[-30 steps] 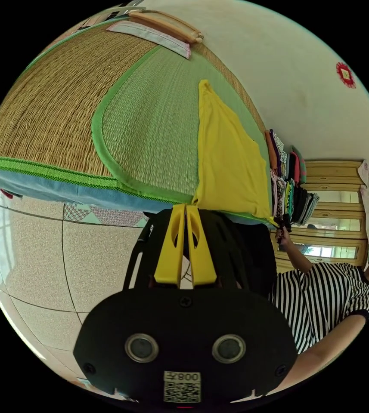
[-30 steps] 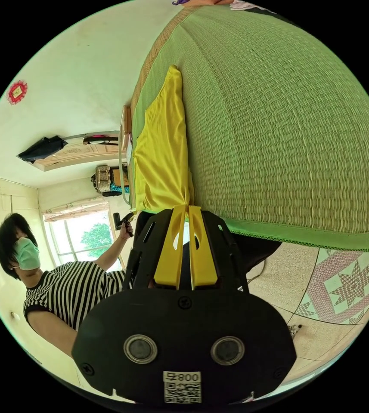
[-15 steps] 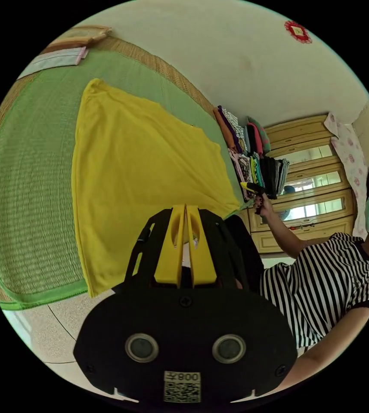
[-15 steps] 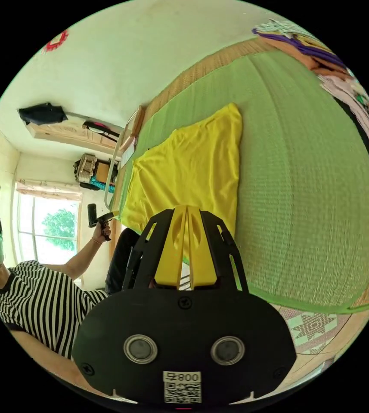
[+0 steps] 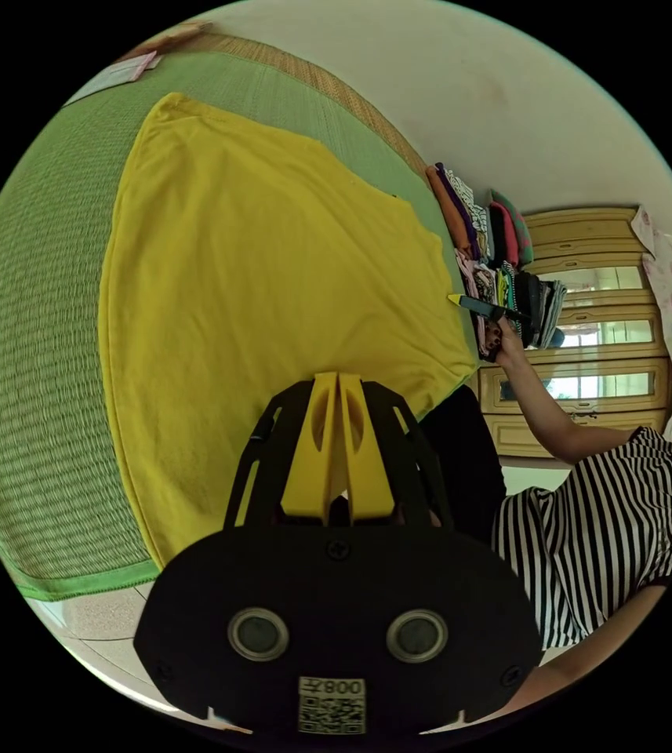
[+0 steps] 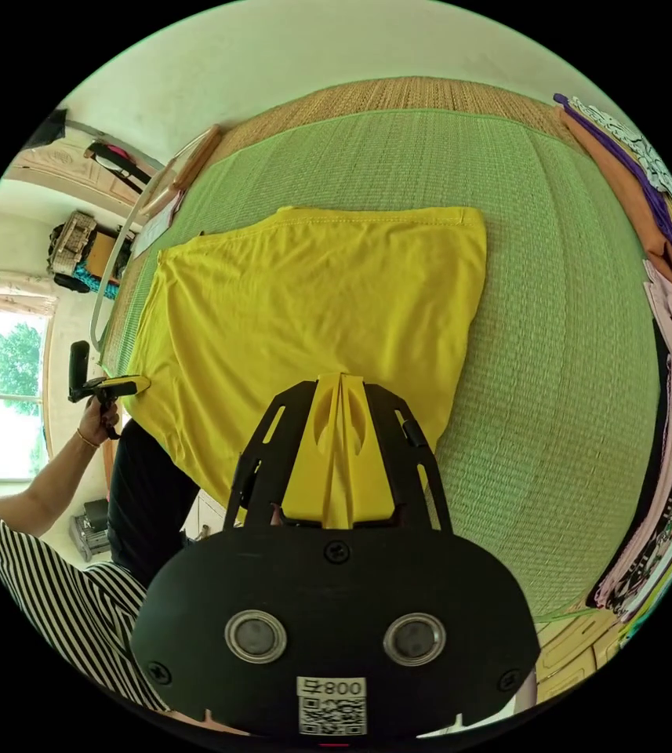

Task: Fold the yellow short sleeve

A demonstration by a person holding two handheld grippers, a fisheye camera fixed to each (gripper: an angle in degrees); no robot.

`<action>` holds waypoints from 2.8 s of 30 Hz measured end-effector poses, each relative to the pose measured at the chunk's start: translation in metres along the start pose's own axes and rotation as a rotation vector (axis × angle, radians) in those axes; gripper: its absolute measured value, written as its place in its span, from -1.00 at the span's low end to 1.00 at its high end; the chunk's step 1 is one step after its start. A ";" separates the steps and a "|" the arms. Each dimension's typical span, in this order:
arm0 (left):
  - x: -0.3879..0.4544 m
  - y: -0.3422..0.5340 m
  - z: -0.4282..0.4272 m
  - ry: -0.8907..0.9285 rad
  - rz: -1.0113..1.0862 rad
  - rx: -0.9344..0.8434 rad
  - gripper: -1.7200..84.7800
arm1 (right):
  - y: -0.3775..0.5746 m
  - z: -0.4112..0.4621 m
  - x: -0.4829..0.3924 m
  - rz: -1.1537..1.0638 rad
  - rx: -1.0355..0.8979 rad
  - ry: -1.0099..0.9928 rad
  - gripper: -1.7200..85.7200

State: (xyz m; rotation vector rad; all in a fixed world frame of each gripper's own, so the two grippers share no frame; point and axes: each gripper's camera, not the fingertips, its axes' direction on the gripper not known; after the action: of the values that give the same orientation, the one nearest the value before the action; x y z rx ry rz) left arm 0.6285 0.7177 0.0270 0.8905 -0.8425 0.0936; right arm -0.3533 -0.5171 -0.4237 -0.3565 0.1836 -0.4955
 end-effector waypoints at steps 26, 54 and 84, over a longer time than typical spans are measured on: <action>0.062 -0.098 -0.007 -0.045 0.063 0.052 -0.95 | -0.189 -0.081 -0.211 -0.306 0.022 0.091 -0.96; 0.056 -0.102 -0.044 -0.063 0.021 0.082 -0.96 | -0.286 -0.058 -0.296 -0.503 -0.109 0.111 -0.96; 0.159 -0.029 -0.154 -0.113 -0.052 0.103 -0.95 | -0.008 -0.161 -0.100 -0.138 -0.049 -0.209 -0.96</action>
State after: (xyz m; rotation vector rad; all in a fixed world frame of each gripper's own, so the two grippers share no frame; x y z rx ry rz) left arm 0.8424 0.7683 0.0651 1.0216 -0.9256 0.0413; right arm -0.4844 -0.5202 -0.5606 -0.4677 -0.0319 -0.5863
